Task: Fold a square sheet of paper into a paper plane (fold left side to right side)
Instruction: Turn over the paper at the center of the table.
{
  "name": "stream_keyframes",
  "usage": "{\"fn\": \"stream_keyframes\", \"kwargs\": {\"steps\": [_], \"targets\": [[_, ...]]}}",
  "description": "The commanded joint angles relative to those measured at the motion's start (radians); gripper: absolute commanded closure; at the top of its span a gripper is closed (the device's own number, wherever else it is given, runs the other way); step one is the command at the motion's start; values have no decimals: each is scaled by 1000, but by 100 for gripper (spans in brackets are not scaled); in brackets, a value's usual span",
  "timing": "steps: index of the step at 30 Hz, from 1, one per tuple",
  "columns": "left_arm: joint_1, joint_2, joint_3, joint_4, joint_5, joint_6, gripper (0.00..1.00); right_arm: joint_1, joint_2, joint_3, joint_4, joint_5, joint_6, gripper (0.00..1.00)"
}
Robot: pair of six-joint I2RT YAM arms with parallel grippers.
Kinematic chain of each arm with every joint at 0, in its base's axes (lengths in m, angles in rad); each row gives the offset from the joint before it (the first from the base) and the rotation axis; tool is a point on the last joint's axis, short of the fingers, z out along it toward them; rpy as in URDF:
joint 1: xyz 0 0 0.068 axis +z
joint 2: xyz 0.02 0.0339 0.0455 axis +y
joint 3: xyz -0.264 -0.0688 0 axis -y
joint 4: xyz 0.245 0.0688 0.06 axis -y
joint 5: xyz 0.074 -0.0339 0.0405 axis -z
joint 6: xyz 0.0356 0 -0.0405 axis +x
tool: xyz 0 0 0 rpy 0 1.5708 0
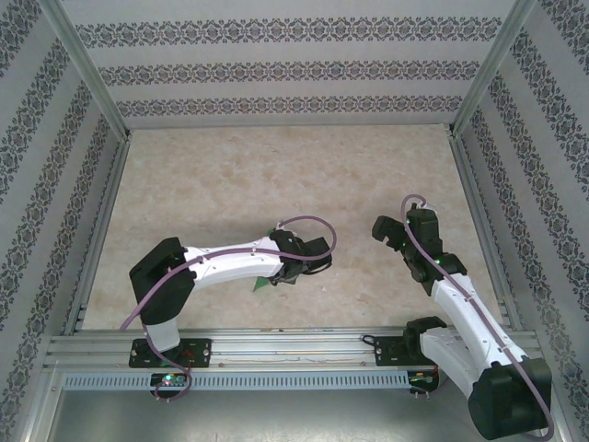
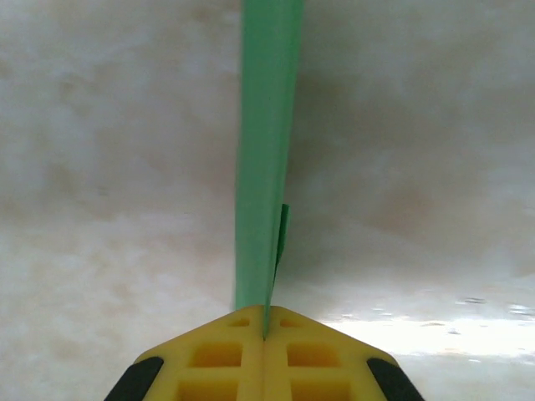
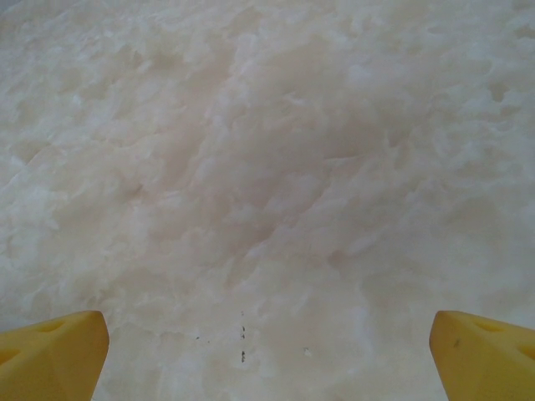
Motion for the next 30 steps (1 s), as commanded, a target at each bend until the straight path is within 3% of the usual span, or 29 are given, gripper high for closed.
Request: {"fn": "stream_keyframes", "kwargs": {"steps": [1,5,17,23,30], "targets": [[22,29,-3,125,105,-8,97,-18,-8,-24,29,-50,-8,2],[53,40,-18,233,201,10,92,-30,2,-36,41,-83,-12,2],[143,-16,-91,559,476,29,59,-96,62,-10,31,-293,-30,2],[210,-183,-186,694,523,78,52,-99,108,26,15,-467,-36,2],[329,-427,-381,845,494,170,49,-96,176,50,2,-612,25,14]]}}
